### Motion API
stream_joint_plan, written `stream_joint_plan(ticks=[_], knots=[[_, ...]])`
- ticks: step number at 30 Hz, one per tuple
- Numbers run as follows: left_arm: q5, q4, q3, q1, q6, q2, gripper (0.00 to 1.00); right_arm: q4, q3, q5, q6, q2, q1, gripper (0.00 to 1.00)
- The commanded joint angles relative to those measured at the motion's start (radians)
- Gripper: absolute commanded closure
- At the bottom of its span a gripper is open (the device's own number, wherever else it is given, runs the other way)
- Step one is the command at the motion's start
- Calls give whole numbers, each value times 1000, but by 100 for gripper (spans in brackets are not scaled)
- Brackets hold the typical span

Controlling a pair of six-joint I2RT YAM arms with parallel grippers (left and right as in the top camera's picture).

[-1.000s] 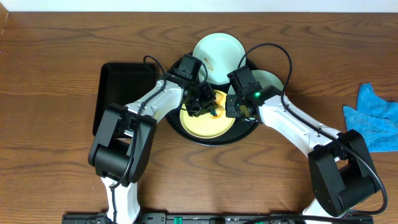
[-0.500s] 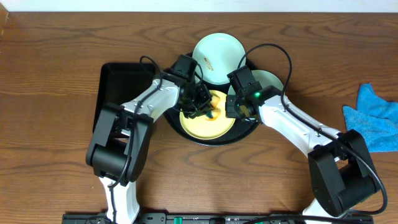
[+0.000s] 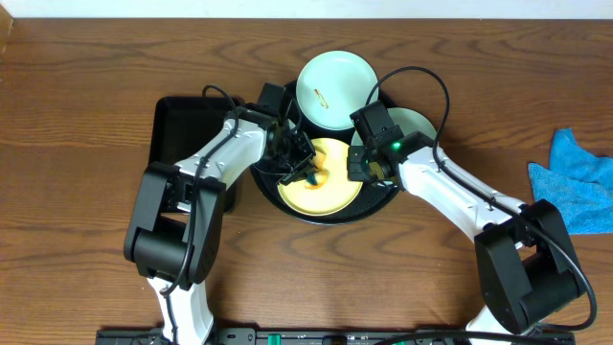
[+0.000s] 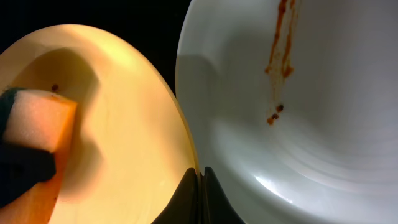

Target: Clean dirty plates on tray and stack at the side

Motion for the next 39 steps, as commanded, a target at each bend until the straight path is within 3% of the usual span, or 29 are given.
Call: stream_joint_plan(ticks=[1,11,18,39], knots=[[-9,-36,-9,29,25,-23,93,6,1,11,-11,0,3,99],[-9,-66,-5,117,43,-108,92,8,1,11,-11,0,3,99],[-9,20,0,109,42,-227,93,13,1,11,-11,0,3,99],[-17,143,-1,-27,-15,-72,93,24,1,11,-11,0,4,99]])
